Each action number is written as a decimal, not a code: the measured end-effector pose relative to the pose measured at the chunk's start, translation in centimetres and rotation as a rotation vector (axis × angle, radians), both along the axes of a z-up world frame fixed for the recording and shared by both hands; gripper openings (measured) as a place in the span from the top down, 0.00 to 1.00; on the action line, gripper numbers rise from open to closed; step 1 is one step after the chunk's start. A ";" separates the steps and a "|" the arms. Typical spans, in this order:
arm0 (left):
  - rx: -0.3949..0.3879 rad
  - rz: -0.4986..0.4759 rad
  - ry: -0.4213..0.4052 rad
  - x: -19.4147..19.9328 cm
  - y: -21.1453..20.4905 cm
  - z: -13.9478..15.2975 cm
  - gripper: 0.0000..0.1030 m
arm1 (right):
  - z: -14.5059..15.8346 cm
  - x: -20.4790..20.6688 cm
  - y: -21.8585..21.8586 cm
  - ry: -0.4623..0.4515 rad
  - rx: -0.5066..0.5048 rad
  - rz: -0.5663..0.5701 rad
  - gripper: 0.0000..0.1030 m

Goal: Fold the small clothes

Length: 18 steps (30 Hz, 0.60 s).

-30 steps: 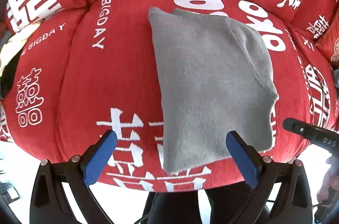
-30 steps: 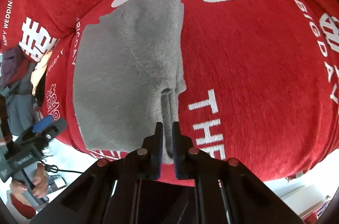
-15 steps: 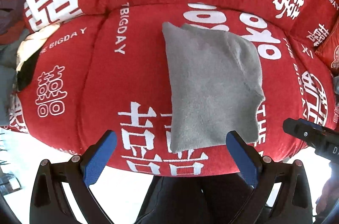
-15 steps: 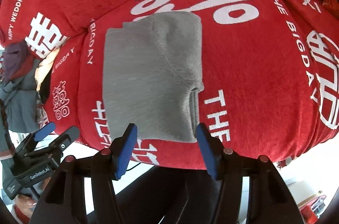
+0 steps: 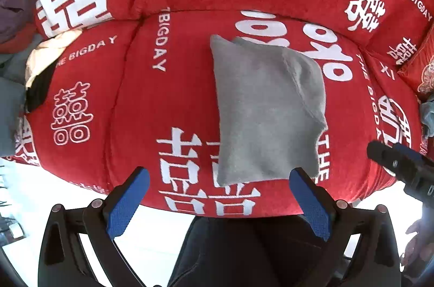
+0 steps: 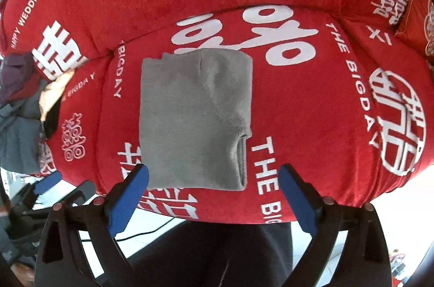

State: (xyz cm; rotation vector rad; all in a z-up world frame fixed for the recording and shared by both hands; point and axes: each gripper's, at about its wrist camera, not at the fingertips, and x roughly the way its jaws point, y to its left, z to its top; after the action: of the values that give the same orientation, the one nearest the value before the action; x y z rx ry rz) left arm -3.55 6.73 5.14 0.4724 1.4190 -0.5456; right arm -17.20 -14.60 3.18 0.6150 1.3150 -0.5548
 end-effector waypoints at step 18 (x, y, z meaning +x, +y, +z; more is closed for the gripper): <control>0.000 0.007 -0.008 0.2 0.0 0.7 0.00 | 0.6 1.1 0.5 0.067 -0.019 0.008 0.06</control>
State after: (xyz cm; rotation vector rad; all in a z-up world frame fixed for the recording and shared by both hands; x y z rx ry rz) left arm -3.31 6.68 5.88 0.4690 1.4123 -0.5375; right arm -16.07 -14.14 3.77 0.5795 1.3733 -0.5847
